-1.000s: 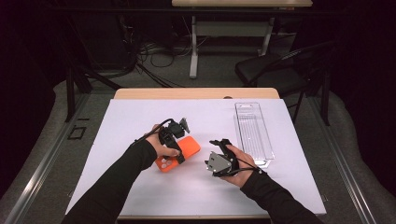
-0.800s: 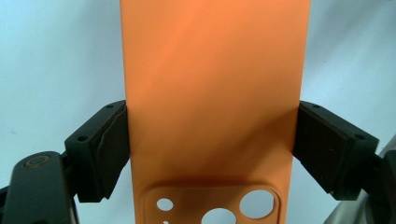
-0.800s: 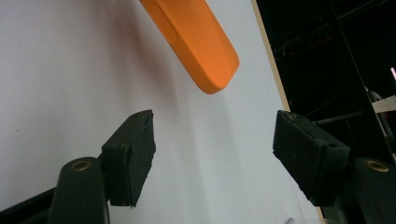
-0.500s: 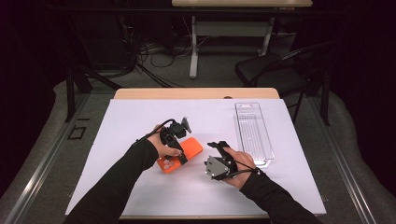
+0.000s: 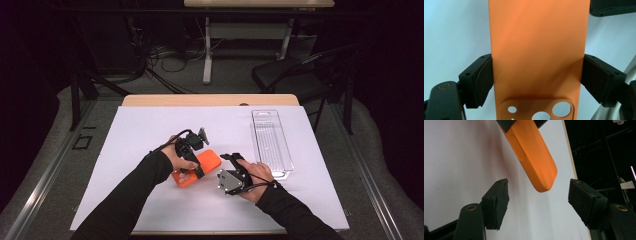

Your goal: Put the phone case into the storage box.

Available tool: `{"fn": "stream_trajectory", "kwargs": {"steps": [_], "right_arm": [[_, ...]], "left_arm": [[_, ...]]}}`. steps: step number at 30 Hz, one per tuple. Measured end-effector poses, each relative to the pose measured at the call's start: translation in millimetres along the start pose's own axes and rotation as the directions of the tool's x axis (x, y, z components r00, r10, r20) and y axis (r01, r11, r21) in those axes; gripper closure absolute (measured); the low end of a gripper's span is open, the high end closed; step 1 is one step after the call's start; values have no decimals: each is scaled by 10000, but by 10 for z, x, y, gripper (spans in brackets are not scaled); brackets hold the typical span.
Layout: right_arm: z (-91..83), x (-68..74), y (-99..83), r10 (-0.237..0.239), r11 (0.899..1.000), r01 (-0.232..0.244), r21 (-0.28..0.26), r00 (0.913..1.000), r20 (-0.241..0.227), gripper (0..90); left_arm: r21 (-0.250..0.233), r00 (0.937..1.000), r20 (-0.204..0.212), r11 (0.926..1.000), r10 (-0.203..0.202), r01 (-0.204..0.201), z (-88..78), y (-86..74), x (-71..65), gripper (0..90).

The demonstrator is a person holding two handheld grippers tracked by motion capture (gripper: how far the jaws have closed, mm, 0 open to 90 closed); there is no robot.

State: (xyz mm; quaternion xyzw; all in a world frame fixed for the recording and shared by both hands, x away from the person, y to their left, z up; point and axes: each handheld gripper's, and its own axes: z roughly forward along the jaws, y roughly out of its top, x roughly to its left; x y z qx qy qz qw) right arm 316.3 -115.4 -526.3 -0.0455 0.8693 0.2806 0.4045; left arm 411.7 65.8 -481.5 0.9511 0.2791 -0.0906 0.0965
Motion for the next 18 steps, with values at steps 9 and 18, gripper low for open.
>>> {"fn": "stream_trajectory", "kwargs": {"steps": [9,18], "right_arm": [[16,30,14,-278,9996,278,-1,9996,-38,338],[23,44,15,-515,9987,515,14,9987,46,356]], "left_arm": [[150,9998,77,9997,166,-167,27,30,-34,161],[181,9998,103,9997,177,-179,42,41,-47,161]]}}
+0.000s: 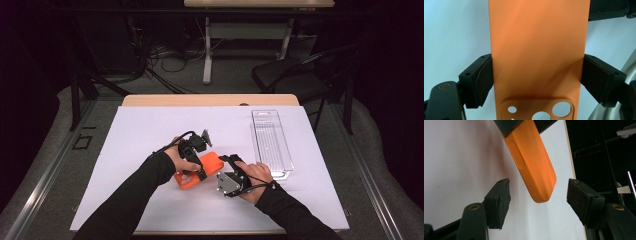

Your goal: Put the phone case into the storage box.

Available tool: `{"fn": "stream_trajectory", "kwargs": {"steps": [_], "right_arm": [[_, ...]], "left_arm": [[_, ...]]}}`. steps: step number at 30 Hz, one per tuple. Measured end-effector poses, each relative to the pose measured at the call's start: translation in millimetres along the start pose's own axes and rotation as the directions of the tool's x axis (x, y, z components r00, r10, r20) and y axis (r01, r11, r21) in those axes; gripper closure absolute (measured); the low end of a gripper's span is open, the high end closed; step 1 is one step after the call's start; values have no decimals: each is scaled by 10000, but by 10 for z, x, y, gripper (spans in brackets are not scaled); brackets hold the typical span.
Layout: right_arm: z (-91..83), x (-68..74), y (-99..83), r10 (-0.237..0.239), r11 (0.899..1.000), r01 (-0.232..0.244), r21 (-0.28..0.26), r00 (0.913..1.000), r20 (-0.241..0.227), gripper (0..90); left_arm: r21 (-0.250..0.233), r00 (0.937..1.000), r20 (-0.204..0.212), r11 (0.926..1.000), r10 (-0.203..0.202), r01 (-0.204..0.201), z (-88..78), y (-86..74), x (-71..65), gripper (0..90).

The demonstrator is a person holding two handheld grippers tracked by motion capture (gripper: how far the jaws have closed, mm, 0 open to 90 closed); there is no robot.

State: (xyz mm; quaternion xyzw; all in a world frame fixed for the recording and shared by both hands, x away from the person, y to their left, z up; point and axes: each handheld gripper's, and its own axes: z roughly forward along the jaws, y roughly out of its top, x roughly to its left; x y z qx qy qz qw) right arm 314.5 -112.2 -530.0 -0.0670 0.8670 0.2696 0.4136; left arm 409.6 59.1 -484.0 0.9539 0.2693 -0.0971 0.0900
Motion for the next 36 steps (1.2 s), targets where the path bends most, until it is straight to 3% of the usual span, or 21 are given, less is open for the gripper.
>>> {"fn": "stream_trajectory", "kwargs": {"steps": [11,12,14,17,19,21,24,32,36], "right_arm": [[2,31,10,-345,9987,346,-387,9994,38,378],[0,21,11,-640,9968,640,-470,9979,20,381],[-4,39,14,-473,9983,473,-326,9989,18,382],[3,52,23,-613,9973,614,-408,9981,47,387],[-1,57,32,-1026,9941,1031,-350,9946,147,400],[5,88,42,-1024,9938,1031,-418,9946,175,416],[-1,98,56,-1418,9889,1426,-409,9897,211,440],[-8,141,77,-1911,9806,1923,-378,9810,323,526],[2,156,84,-2514,9670,2527,-322,9670,414,552]], "left_arm": [[118,9999,98,9999,-55,54,22,5,0,161],[152,9999,109,9999,-27,26,22,7,3,161],[116,9999,111,9999,-33,32,25,7,8,161],[120,9998,160,9999,-80,79,31,8,10,161],[152,9998,193,9999,-84,81,36,8,4,161],[200,9998,213,9998,-58,54,37,10,-2,161],[219,9998,223,9998,-3,-2,41,11,-6,161],[284,9995,326,9996,61,-70,50,16,-17,161],[346,9993,360,9994,50,-63,69,22,-24,161]]}}
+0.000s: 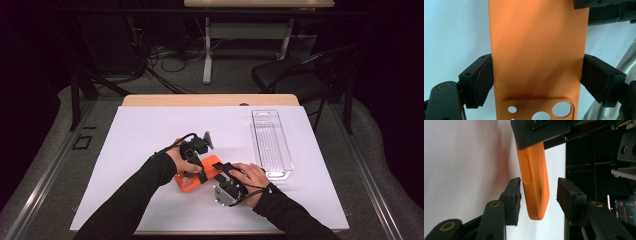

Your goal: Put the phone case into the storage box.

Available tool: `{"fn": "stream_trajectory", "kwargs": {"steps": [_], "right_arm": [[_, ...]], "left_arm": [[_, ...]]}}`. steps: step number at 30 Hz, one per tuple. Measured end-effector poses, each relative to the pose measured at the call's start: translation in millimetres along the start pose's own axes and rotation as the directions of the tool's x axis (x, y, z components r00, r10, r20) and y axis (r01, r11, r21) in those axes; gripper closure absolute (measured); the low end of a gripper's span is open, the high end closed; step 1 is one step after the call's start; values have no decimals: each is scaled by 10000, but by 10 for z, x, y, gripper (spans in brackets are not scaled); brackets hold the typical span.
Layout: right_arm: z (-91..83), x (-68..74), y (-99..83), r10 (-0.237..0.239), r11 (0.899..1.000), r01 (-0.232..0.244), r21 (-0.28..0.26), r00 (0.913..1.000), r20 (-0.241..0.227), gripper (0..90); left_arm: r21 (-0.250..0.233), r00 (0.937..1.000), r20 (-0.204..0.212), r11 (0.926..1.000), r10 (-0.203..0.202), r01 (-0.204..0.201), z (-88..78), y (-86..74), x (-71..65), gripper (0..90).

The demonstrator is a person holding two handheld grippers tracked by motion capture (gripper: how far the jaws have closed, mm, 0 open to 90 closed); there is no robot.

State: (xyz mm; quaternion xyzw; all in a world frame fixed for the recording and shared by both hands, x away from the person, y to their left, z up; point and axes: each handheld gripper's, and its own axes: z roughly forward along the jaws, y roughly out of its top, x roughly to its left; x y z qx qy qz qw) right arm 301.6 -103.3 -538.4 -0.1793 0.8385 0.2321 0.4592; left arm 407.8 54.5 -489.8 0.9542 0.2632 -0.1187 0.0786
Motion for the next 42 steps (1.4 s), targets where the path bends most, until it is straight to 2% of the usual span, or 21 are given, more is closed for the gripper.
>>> {"fn": "stream_trajectory", "kwargs": {"steps": [3,4,9,12,17,20,42], "right_arm": [[1,26,6,-371,9992,368,162,9992,167,573],[13,28,5,-482,9988,481,51,9986,196,580],[26,41,7,-763,9971,760,105,9966,311,612],[25,52,12,-967,9949,956,313,9946,373,629],[46,84,28,-1668,9852,1641,485,9844,567,669],[65,98,30,-1905,9806,1868,589,9795,655,672],[77,115,33,-2042,9776,1997,669,9765,688,761]], "left_arm": [[0,10000,36,10000,-4,4,8,6,-3,161],[-21,10000,37,10000,-6,6,10,7,-5,161],[-42,9999,108,10000,-72,73,-2,15,-9,161],[-60,9998,146,9999,-97,98,-6,14,-8,161],[-40,9998,171,9999,-97,98,-7,13,0,161],[-54,9998,163,9999,-107,108,-8,12,2,161],[-134,9986,421,9994,-311,317,-9,2,23,161]]}}
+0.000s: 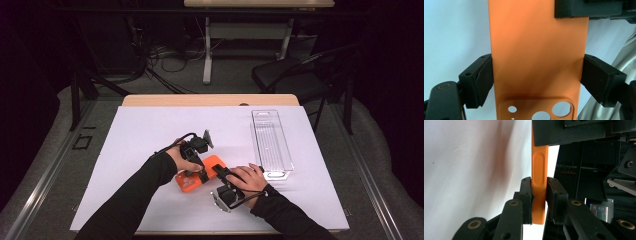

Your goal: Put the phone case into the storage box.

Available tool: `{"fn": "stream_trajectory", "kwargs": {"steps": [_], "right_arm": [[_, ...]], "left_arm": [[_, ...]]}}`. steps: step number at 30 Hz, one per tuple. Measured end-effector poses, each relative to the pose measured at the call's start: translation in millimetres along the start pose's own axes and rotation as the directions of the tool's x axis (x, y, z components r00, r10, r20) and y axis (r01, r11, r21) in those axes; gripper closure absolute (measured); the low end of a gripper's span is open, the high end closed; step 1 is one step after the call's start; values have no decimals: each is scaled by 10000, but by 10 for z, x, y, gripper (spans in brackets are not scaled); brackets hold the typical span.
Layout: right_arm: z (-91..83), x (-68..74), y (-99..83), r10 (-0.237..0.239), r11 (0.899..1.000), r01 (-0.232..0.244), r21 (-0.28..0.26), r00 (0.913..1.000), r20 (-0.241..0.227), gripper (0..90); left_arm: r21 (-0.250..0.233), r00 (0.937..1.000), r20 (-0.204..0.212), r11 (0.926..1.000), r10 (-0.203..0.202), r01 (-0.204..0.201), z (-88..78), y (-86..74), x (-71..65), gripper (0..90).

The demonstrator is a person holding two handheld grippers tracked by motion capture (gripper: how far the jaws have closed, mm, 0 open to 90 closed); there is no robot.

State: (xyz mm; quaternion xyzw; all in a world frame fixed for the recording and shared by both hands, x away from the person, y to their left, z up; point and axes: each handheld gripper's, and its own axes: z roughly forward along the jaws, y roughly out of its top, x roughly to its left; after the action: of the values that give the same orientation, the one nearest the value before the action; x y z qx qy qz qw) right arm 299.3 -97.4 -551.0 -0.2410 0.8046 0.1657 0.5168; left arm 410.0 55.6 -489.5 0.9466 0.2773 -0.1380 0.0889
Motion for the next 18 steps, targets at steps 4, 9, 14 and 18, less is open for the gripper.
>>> {"fn": "stream_trajectory", "kwargs": {"steps": [4,9,14,18], "right_arm": [[2,0,0,23,10000,-23,-13,10000,14,768],[1,2,1,-18,10000,18,-11,9999,120,776],[3,6,4,-98,10000,99,-11,9998,197,781],[3,14,7,-56,10000,56,29,9998,178,784]], "left_arm": [[22,9999,123,10000,-44,43,1,-2,19,161],[0,9997,224,9999,-119,119,-5,-8,30,160],[28,9995,281,9999,-164,163,-5,-13,39,160],[-29,9992,365,9998,-184,185,5,-21,49,160]]}}
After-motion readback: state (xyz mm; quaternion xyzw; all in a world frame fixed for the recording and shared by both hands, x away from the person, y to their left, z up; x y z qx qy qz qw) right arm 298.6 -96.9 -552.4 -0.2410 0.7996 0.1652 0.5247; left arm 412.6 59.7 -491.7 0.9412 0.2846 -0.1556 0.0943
